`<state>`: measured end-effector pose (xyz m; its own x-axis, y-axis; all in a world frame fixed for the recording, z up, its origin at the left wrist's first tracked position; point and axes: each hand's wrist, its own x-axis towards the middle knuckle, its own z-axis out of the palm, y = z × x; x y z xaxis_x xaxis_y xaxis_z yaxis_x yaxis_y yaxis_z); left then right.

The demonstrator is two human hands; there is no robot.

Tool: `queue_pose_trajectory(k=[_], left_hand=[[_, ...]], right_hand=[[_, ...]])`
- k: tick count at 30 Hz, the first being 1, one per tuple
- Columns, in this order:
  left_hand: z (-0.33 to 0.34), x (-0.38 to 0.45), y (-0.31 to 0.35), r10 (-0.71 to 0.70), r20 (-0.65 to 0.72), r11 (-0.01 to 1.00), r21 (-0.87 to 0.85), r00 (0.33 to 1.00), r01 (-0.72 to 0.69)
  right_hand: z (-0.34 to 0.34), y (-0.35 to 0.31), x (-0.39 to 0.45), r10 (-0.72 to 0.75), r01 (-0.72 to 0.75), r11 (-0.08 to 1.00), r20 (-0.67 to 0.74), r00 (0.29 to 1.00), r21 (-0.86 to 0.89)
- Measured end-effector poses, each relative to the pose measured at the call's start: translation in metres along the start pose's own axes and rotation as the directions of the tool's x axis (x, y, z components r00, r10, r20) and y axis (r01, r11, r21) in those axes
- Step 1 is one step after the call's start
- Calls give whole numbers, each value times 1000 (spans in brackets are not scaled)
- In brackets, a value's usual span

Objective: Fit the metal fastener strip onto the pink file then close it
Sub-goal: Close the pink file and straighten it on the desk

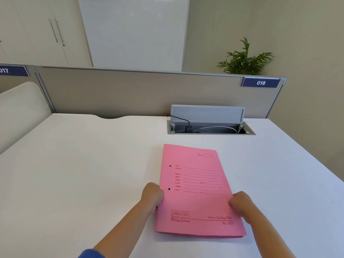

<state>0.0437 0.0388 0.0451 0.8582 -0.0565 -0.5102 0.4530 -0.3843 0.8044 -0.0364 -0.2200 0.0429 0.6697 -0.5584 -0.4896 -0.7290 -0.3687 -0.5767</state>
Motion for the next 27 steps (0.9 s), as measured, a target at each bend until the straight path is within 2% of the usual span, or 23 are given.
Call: queue_pose_trajectory(k=[6, 14, 21, 27], left_hand=[[-33, 20, 12, -3, -44, 999, -52, 999, 1], [-77, 58, 36, 10, -191, 998, -65, 982, -23], [-98, 92, 37, -1, -273, 999, 40, 962, 12], [-103, 106, 35, 32, -298, 966, 254, 954, 47]], right_hand=[[3, -35, -5, -105, 101, 987, 20, 994, 126], [25, -105, 18, -201, 201, 980, 33, 979, -3], [48, -141, 43, -176, 177, 983, 38, 984, -46], [59, -153, 52, -155, 157, 980, 27, 988, -124]])
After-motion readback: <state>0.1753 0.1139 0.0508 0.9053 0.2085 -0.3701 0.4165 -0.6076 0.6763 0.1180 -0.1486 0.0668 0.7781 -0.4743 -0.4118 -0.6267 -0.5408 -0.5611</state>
